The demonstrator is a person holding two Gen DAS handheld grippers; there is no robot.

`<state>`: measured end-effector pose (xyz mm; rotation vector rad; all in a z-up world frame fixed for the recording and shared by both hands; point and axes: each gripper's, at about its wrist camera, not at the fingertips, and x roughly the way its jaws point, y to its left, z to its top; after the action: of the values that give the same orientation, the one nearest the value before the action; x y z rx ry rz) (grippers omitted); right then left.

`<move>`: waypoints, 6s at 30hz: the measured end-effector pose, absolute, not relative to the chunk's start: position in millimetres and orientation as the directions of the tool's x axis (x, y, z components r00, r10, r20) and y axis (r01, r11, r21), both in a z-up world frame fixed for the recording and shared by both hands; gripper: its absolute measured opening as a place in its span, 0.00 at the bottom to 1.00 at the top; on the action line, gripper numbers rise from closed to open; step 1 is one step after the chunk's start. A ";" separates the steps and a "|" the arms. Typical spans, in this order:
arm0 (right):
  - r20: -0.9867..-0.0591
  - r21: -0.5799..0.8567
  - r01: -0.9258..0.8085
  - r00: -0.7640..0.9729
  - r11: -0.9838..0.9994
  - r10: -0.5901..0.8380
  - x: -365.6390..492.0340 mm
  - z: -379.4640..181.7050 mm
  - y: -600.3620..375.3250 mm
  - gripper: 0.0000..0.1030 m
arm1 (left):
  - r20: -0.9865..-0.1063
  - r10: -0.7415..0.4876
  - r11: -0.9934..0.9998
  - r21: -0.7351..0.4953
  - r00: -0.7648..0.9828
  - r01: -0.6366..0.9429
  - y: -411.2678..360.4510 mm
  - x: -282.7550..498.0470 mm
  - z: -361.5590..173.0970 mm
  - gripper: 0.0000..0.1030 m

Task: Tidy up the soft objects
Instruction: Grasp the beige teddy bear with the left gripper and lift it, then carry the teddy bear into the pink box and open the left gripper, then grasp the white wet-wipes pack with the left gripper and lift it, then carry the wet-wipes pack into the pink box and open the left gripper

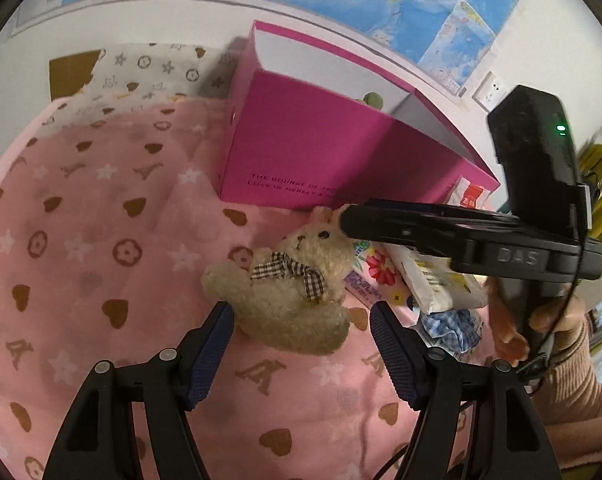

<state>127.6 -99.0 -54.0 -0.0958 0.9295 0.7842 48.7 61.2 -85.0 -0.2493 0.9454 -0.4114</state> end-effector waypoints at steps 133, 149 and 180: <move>-0.661 0.464 -0.377 0.455 0.802 0.597 55.9 -67.8 -269.3 0.45 | -0.669 -0.583 0.809 -0.426 0.461 0.405 -13.0 57.0 -63.4 0.66; -0.633 0.493 -0.378 0.462 0.783 0.622 61.5 -73.7 -261.1 0.22 | -0.691 -0.601 0.790 -0.440 0.401 0.427 -22.7 62.3 -74.6 0.46; -0.470 0.320 -0.550 0.615 0.772 0.633 40.7 30.2 -255.3 0.21 | -0.548 -0.609 0.783 -0.298 0.574 0.546 -35.2 74.4 28.2 0.47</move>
<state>40.7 -255.4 30.2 0.1497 0.5993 0.6842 74.4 -35.2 28.2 -0.0994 0.6802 -0.6778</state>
